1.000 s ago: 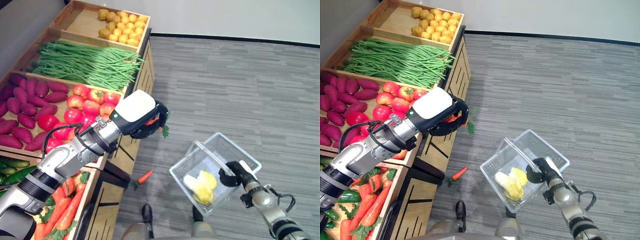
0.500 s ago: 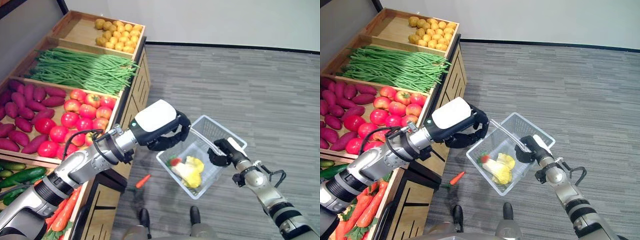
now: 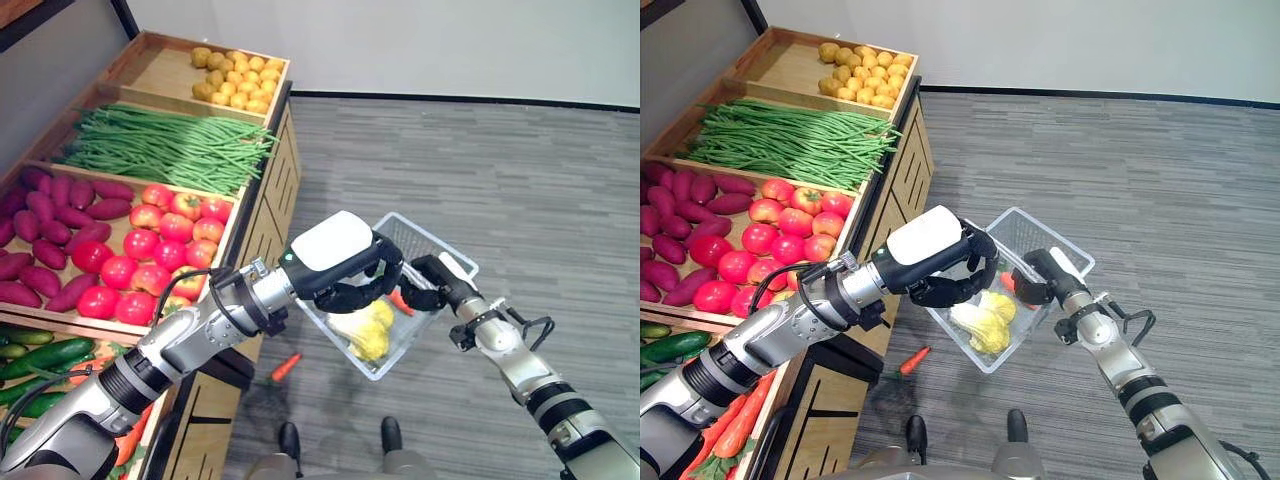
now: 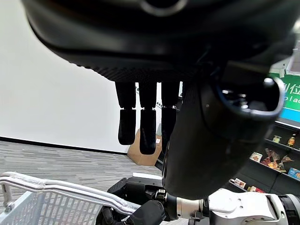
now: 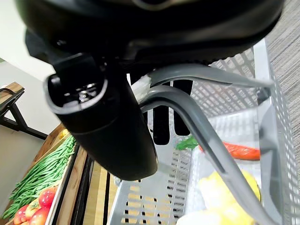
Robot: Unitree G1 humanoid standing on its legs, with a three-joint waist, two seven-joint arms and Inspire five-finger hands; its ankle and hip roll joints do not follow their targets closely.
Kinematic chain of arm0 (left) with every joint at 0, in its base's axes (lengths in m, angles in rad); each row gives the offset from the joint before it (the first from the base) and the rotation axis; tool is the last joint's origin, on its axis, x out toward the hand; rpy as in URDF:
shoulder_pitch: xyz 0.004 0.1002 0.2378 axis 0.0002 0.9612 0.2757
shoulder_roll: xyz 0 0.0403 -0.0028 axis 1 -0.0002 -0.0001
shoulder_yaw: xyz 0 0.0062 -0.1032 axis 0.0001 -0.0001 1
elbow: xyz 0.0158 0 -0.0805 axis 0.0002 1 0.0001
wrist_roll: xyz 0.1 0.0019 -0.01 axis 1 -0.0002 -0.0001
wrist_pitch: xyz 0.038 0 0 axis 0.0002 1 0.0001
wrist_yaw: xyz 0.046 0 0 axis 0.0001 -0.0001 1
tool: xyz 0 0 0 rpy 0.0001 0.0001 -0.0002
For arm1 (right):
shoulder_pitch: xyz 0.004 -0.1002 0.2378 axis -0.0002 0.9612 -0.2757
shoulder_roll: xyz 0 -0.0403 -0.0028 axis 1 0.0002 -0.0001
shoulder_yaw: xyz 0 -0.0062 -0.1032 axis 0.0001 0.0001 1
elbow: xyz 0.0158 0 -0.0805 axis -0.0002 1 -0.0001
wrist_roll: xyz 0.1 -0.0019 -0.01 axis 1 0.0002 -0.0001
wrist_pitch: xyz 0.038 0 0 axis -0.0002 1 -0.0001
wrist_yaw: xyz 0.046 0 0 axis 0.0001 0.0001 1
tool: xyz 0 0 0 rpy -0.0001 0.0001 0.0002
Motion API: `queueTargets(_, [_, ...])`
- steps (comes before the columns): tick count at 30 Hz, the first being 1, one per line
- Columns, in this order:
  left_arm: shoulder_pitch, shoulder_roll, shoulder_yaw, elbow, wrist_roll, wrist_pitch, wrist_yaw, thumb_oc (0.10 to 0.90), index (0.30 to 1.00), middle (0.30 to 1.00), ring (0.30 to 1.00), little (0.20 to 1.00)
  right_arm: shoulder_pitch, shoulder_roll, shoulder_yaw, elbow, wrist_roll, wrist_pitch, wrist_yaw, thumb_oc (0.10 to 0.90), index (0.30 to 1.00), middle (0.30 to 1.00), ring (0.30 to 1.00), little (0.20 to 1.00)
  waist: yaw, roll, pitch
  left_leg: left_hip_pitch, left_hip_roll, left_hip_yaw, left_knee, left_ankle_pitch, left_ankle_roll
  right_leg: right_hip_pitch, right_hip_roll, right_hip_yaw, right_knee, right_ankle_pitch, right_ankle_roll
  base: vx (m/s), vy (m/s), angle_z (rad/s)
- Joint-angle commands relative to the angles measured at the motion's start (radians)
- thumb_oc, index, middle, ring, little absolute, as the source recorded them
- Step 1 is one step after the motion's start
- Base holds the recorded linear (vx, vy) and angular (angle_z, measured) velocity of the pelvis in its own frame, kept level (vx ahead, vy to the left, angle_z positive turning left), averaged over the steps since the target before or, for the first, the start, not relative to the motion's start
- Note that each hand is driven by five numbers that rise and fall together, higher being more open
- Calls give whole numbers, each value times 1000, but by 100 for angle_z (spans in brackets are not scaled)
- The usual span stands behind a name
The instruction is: Get the vegetables into the basket
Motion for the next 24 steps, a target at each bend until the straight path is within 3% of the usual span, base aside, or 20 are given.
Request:
queueTargets(1, [-116,-54,-17,49,-62,-29,41,400,300,300,300,300,-176,0,-64,-113,76,-129,-57,400,300,300,300,300,16,-22,-107,31,34,9,3,-87,-52,33,-36,-48,0,-60,50,0,0,0])
queueTargets(4, [-98,-64,-20,65,-71,-28,36,400,300,300,300,300,-168,6,-74,-129,81,-134,-61,400,300,300,300,300,18,-22,-110,29,34,5,3,-85,-52,34,-37,-50,0,-60,49,0,0,0])
queueTargets(5, [-93,-68,-30,78,-72,-27,29,529,481,481,481,481,-169,8,-75,-140,84,-134,-62,400,300,300,300,300,16,-21,-110,30,34,5,3,-85,-52,35,-36,-51,0,-60,49,0,0,0])
queueTargets(7, [-67,-85,-68,140,-76,-21,-3,900,1000,1000,1000,1000,-166,20,-80,-169,106,-141,-62,400,300,300,300,300,13,-19,-109,29,34,5,3,-85,-52,35,-35,-51,0,-61,48,0,0,0])
queueTargets(9, [-78,-118,-153,259,31,-21,-16,900,1000,1000,1000,1000,-169,38,-77,-207,129,-150,-53,400,300,300,300,300,8,-20,-113,30,34,6,3,-87,-51,36,-34,-49,0,-64,48,0,0,0])
queueTargets(12, [-83,-165,-194,357,94,-12,1,900,1000,1000,1000,1000,-165,49,-79,-265,152,-161,-52,400,300,300,300,300,4,-22,-115,30,35,9,3,-86,-50,33,-33,-47,0,-62,47,0,0,0])
queueTargets(19, [-48,-251,-145,505,184,36,90,900,1000,1000,1000,1000,-123,90,-85,-317,185,-168,-48,400,300,300,300,300,3,-28,-120,30,37,12,3,-84,-52,34,-33,-49,0,-60,45,0,0,0])
queueTargets(24, [-31,-252,-116,513,195,43,113,900,1000,1000,1000,1000,-82,91,-87,-315,177,-166,-41,400,300,300,300,300,4,-29,-128,31,39,8,3,-92,-54,40,-33,-53,0,-70,45,7,-1,0])
